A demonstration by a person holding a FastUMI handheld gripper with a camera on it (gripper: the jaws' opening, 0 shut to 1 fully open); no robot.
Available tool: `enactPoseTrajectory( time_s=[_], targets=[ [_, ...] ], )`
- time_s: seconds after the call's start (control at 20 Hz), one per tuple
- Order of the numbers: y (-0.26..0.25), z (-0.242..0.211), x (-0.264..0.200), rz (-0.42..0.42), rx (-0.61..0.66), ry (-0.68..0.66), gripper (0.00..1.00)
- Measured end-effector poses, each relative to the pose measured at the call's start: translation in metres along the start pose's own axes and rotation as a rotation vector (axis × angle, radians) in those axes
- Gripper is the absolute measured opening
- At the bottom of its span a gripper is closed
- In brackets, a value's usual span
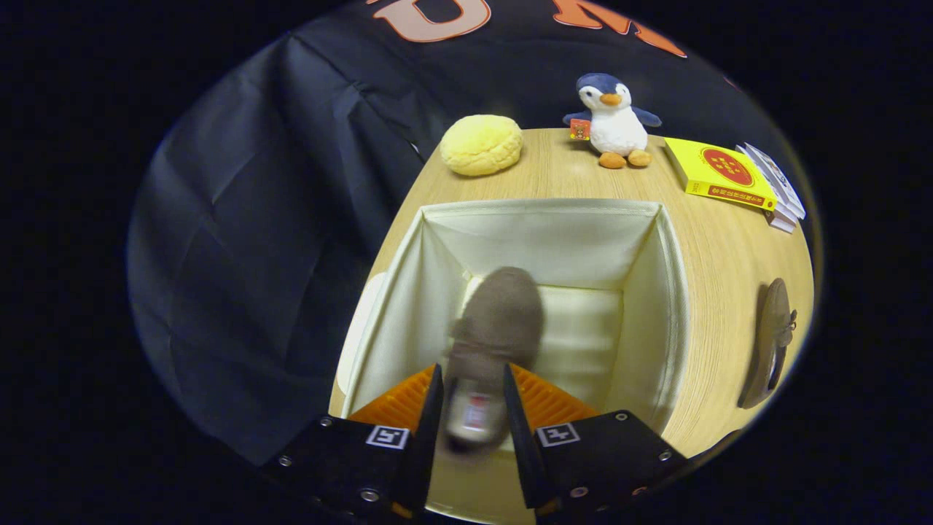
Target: Open the storage box then place both shoes into the box .Put the left shoe in first, then the right shoe, with the right side of both shoes facing outward in a uniform manner.
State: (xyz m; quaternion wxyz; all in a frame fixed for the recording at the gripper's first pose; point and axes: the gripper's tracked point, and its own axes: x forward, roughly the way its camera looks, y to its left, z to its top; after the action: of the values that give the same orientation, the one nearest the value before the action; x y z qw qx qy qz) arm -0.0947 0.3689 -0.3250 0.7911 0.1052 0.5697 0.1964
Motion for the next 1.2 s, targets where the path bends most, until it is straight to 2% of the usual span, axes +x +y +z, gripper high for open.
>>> enactPoseTrajectory(
  time_s=[0.05, 0.15, 0.35, 0.45, 0.65, 0.9, 1.2],
  targets=[
    [-0.002, 0.005, -0.009, 0.015, -0.004, -0.02, 0.63],
    [-0.011, 0.012, -0.029, 0.035, -0.01, -0.059, 0.75],
    [-0.051, 0.02, -0.074, 0.036, -0.025, -0.136, 0.92],
    [-0.081, 0.021, -0.097, 0.015, -0.025, -0.172, 0.97],
    [-0.162, 0.014, -0.128, -0.07, -0.003, -0.225, 0.98],
    [-0.292, -0.009, -0.151, -0.249, -0.003, -0.222, 0.98],
    [-0.402, -0.048, -0.149, -0.347, -0.006, -0.176, 0.98]
  ],
)
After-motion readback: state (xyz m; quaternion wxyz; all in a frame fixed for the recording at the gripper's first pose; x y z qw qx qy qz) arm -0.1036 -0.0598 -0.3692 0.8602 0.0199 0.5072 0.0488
